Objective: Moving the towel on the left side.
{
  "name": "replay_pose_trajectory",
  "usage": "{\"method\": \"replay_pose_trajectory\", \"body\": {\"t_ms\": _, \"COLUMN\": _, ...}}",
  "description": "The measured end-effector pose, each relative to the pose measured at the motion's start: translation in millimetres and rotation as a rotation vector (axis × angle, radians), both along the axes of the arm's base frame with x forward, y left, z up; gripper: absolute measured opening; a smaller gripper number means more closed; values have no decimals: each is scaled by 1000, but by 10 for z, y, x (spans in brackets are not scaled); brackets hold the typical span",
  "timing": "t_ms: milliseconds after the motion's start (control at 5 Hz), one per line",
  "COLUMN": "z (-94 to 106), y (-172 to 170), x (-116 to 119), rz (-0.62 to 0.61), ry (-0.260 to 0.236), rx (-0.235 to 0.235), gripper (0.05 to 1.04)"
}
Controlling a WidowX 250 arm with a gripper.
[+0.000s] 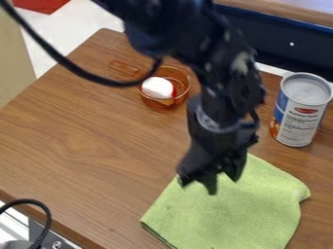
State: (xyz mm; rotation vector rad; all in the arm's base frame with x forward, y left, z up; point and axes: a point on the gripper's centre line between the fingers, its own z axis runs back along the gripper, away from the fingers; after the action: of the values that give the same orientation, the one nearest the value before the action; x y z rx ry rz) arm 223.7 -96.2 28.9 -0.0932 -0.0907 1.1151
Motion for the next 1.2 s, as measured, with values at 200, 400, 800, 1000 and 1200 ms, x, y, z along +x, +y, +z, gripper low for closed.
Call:
{"method": "replay_pose_trajectory", "body": {"t_ms": 200, "z": -159, "y": -97, "x": -6, "rz": 102, "ry": 22, "rx": -4, "gripper": 175}}
{"method": "replay_pose_trajectory", "body": {"t_ms": 400, "z": -250, "y": -121, "x": -8, "rz": 201, "ry": 39, "rx": -23, "gripper": 58}}
{"method": "replay_pose_trajectory", "body": {"t_ms": 800, "z": -373, "y": 20, "x": 46, "rz": 328, "ry": 34, "rx": -33, "gripper": 53}}
{"method": "replay_pose_trajectory", "body": {"t_ms": 1000, "z": -410, "y": 144, "x": 33, "rz": 386, "ry": 58, "rx": -47, "gripper": 53}}
{"method": "replay_pose_trajectory", "body": {"t_ms": 1200, "z": -424, "y": 368, "x": 1, "rz": 438, "ry": 65, "rx": -48, "gripper": 53}}
